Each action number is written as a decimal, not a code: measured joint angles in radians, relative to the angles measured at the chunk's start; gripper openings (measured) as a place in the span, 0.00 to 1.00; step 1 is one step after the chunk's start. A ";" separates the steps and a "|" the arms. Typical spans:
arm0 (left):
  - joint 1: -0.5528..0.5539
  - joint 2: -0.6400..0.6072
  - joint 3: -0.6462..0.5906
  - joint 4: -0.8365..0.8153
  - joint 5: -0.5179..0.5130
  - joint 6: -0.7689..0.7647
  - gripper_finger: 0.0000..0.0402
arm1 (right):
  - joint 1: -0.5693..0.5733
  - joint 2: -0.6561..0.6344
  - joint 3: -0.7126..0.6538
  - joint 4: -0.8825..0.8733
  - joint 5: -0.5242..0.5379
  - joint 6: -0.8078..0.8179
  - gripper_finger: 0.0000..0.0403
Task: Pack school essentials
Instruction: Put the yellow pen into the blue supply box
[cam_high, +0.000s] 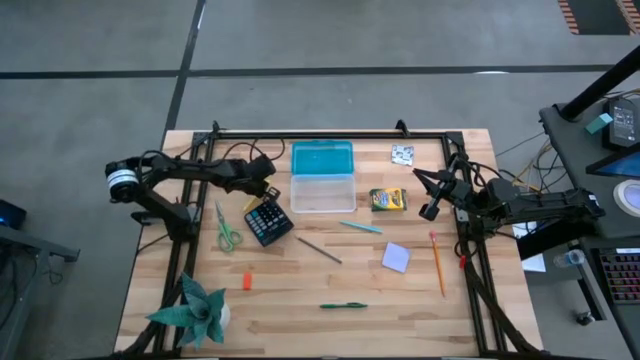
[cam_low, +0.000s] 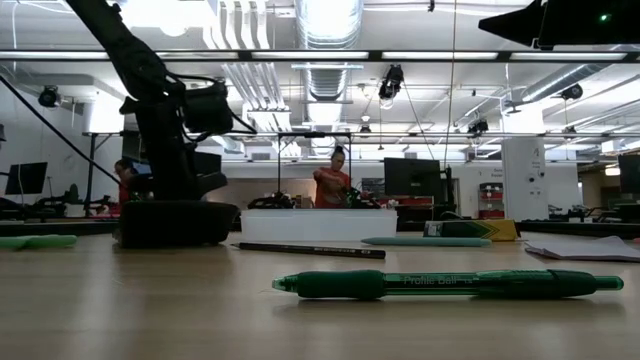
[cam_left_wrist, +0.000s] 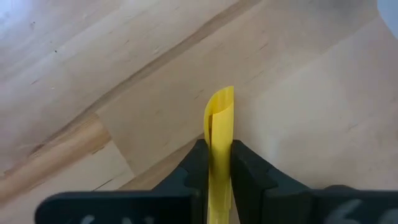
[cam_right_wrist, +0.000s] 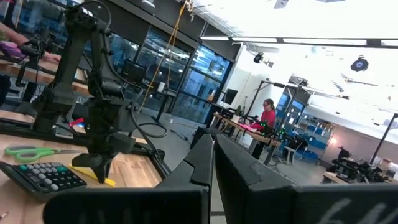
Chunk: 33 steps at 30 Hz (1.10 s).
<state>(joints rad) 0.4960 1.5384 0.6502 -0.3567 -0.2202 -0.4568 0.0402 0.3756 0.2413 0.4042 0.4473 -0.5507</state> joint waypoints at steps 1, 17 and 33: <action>-0.001 -0.014 0.003 -0.002 -0.003 0.000 0.05 | 0.000 0.000 0.000 0.000 0.000 0.000 0.02; -0.050 -0.259 0.009 0.186 0.025 0.033 0.05 | 0.000 0.000 0.000 -0.003 0.000 0.008 0.02; -0.223 0.101 0.405 0.319 0.088 0.458 0.05 | 0.000 0.000 0.000 0.016 0.000 -0.012 0.02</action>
<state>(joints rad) 0.2731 1.6392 1.0553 -0.0376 -0.1320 0.0009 0.0404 0.3758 0.2413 0.4200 0.4473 -0.5625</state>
